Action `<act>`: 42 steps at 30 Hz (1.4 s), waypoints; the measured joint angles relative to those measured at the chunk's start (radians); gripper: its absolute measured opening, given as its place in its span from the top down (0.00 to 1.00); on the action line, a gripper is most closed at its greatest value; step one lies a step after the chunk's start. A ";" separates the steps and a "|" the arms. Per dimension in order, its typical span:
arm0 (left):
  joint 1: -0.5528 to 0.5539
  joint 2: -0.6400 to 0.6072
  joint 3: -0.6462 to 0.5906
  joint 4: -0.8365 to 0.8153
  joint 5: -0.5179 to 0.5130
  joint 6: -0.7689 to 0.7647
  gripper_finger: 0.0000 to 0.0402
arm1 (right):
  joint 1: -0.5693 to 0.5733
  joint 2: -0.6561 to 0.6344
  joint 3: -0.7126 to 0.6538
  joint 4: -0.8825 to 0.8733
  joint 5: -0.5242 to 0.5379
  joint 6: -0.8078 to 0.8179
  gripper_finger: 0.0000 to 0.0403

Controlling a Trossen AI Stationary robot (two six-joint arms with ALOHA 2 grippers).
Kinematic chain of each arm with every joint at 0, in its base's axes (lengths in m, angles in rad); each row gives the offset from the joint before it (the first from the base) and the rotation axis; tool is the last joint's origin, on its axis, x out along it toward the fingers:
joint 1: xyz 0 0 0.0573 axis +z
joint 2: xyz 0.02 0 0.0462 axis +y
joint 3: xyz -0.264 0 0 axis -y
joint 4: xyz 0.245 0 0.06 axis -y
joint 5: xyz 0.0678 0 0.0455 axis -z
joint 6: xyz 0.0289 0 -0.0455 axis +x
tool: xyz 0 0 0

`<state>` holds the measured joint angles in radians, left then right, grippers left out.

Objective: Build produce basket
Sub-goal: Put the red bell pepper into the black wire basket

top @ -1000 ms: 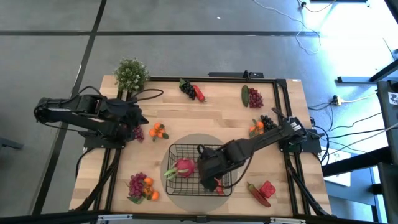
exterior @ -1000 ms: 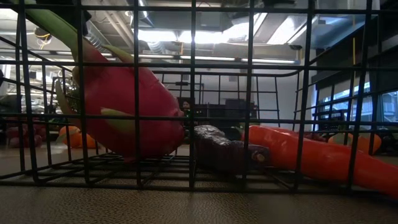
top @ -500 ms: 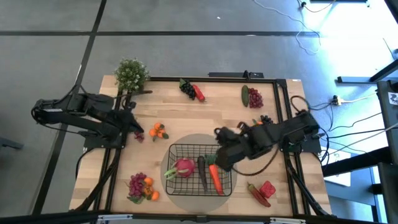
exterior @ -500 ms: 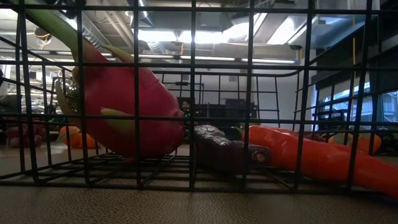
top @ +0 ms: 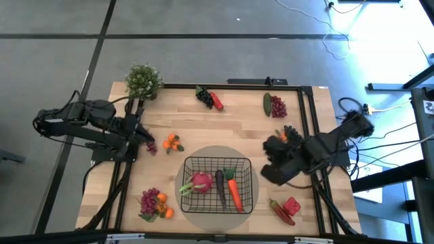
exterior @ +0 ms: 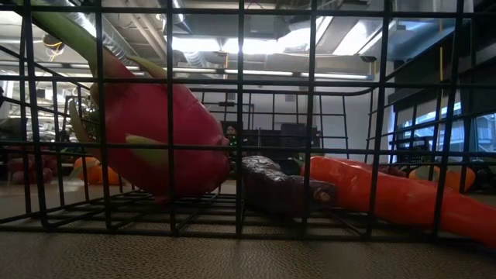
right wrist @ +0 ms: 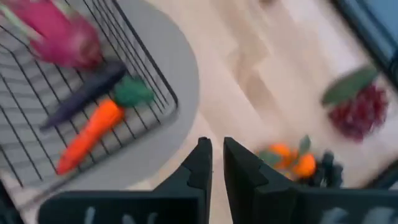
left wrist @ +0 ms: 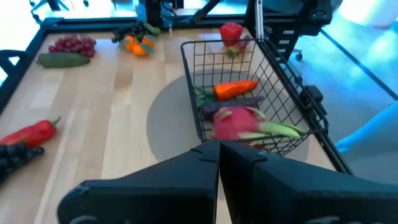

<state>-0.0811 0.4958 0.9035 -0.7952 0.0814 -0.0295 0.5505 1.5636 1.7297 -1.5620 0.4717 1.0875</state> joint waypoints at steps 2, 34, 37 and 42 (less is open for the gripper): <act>0.000 0.001 0.000 -0.003 0.000 -0.021 1.00 | 0.001 -0.081 -0.093 0.049 -0.066 0.038 0.93; 0.000 0.000 0.000 -0.004 -0.002 -0.068 1.00 | 0.081 -0.348 -0.464 0.316 -0.492 -0.073 0.93; 0.000 0.000 -0.001 -0.004 -0.002 -0.068 1.00 | 0.081 -0.348 -0.464 0.316 -0.469 -0.064 0.93; 0.000 0.000 -0.001 -0.004 -0.002 -0.068 1.00 | 0.081 -0.348 -0.464 0.317 -0.428 -0.018 0.93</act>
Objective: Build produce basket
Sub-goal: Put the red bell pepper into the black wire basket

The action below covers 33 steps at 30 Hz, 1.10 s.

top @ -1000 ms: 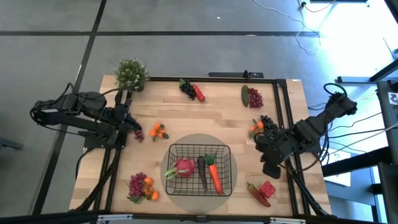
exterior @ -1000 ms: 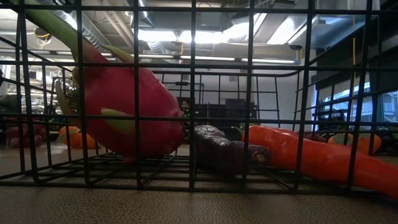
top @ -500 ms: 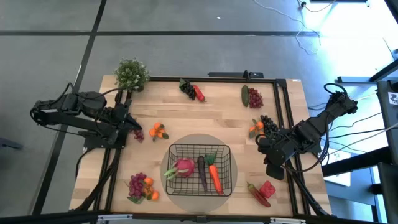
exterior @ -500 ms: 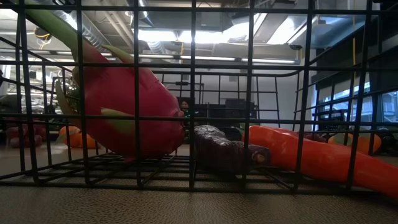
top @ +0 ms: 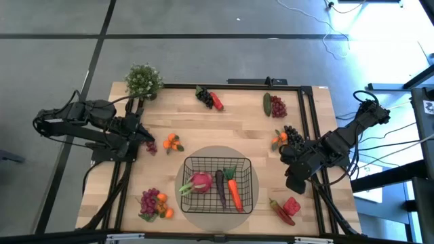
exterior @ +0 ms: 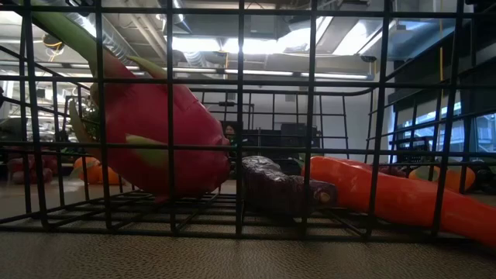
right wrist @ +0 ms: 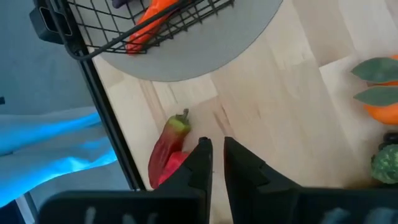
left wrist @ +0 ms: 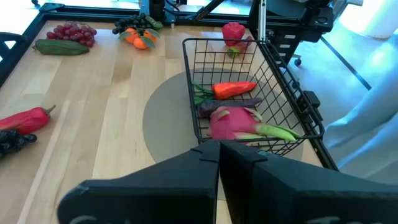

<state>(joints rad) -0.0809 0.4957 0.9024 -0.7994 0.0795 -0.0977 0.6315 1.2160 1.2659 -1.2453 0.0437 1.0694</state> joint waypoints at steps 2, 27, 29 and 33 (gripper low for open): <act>0.000 0.000 0.000 0.000 0.000 0.000 1.00 | 0.000 0.000 0.000 0.000 0.000 0.000 0.93; 0.000 0.000 0.000 0.000 0.000 0.000 1.00 | 0.000 0.008 -0.017 -0.003 0.043 0.007 0.84; 0.000 0.000 0.000 0.000 0.000 0.000 1.00 | 0.003 0.009 -0.044 0.007 0.006 0.035 0.76; 0.000 0.000 0.000 0.000 0.000 0.000 1.00 | 0.014 0.009 -0.096 0.052 -0.079 0.041 0.60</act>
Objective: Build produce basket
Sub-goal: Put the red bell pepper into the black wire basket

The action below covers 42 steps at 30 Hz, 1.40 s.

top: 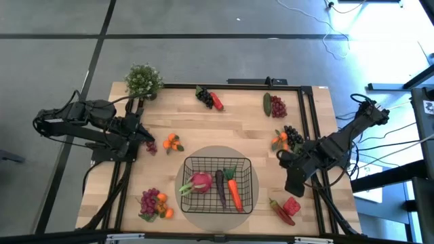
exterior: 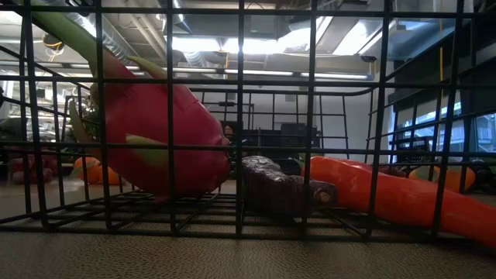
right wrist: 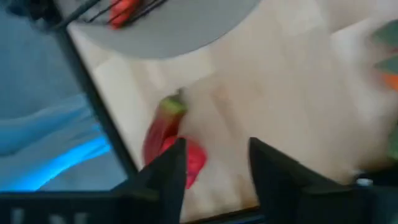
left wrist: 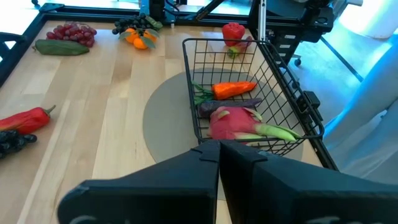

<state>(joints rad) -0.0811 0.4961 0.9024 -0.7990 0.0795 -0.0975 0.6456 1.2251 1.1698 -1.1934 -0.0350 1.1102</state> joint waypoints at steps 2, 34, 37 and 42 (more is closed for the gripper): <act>0.000 0.000 0.000 0.000 0.000 0.000 1.00 | 0.007 0.000 -0.022 0.064 -0.052 -0.065 0.52; 0.000 0.000 0.000 0.000 0.000 0.000 1.00 | 0.051 0.008 -0.034 0.207 -0.142 0.249 0.16; 0.000 0.000 0.000 0.000 0.000 0.000 1.00 | 0.079 0.028 -0.034 0.197 -0.143 0.278 0.16; 0.000 0.000 0.000 0.000 0.000 0.000 1.00 | 0.106 0.077 -0.034 0.119 -0.144 0.359 0.16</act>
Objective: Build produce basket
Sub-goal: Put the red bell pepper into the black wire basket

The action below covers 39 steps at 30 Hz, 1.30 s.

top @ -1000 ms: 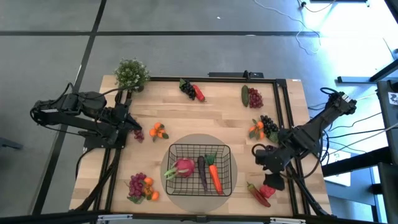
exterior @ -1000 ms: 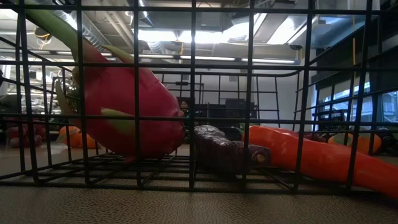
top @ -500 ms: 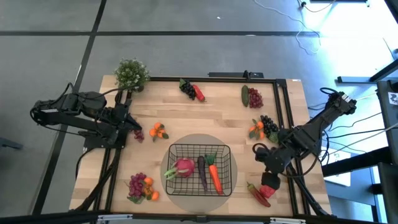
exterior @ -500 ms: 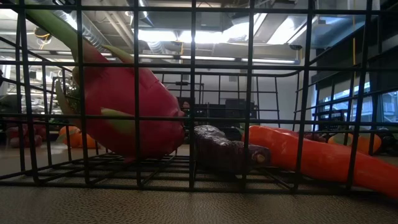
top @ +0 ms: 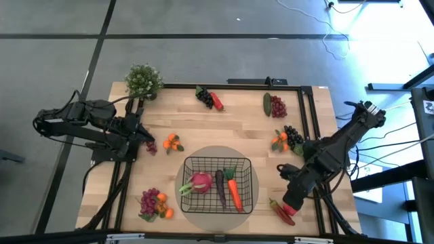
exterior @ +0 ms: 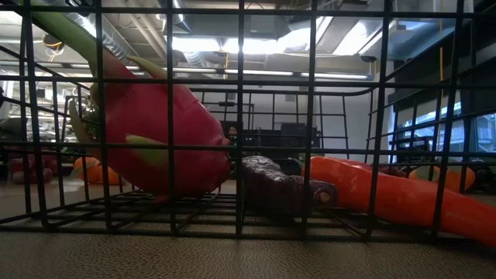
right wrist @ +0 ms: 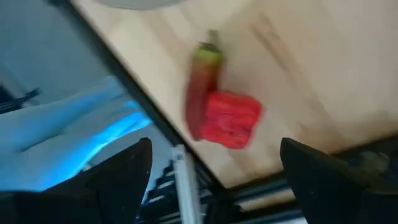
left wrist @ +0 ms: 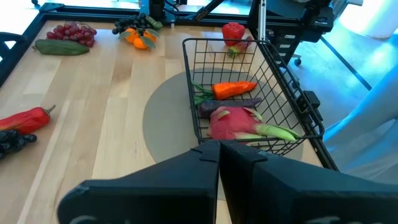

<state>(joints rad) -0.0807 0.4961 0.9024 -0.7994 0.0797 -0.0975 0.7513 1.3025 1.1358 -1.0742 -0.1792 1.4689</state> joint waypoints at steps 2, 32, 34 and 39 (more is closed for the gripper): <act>0.000 0.000 0.000 0.000 0.000 0.000 1.00 | 0.000 0.022 0.000 -0.036 -0.006 0.027 0.16; 0.000 0.000 0.000 0.000 0.000 0.000 1.00 | 0.083 0.366 0.000 0.035 -0.129 0.093 0.16; 0.000 0.000 0.000 0.000 0.000 0.000 1.00 | 0.083 0.382 0.000 0.036 -0.129 0.091 0.16; 0.000 0.000 0.000 0.000 0.000 0.000 1.00 | 0.085 0.422 0.000 0.043 -0.128 0.039 0.16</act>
<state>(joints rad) -0.0808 0.4961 0.9024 -0.7994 0.0798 -0.0975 0.8364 1.7241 1.1362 -1.0309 -0.3077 1.5084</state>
